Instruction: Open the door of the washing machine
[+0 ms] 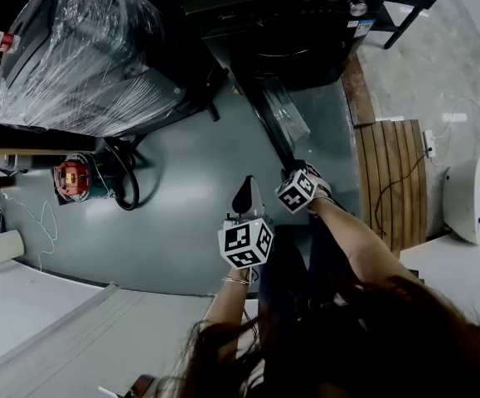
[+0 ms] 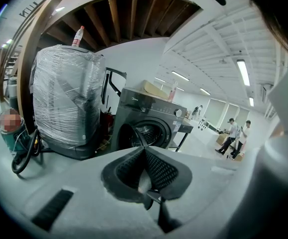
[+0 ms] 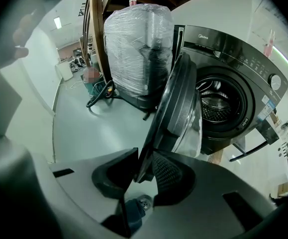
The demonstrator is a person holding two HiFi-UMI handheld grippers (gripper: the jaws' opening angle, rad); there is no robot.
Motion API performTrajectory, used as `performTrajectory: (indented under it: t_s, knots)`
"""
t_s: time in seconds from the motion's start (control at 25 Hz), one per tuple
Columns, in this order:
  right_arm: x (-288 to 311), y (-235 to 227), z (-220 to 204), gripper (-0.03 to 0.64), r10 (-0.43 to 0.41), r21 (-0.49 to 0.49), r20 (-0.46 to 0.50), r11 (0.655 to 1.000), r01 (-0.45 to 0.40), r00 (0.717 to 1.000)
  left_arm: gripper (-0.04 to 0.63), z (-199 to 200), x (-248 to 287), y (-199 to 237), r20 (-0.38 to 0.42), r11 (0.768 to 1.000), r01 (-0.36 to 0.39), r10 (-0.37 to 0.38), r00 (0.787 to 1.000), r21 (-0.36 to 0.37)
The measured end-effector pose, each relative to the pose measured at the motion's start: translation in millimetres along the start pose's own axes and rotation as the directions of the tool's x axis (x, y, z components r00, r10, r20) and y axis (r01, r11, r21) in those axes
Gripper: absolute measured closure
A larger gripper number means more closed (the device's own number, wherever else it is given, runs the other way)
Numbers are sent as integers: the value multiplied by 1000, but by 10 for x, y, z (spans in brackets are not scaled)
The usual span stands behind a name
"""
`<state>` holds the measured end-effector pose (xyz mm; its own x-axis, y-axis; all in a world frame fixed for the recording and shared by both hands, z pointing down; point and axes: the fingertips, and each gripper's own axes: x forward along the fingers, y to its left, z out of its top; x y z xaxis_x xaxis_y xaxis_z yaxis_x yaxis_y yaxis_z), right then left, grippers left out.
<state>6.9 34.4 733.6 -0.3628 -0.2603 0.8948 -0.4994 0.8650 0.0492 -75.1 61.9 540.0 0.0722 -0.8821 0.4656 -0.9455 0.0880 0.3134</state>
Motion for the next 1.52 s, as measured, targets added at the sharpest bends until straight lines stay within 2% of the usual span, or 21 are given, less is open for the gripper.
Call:
performTrajectory:
  t_s: [0.4,1.0,1.52]
  knots:
    - [92,394,221,526,-31,36,5,999,31,1000,584,-108,-326,455,0,1000,-16,16,1000,-13]
    - [277,910,586,520,-72,95,21,993,69,997,584,-171,-675,1164,2,1000,-1,1,1000,-15]
    - [504,1317,976,514,-95,146,0,985,94,995,584,-117,-888,1826,-3,1000,4,-4,1000,-11]
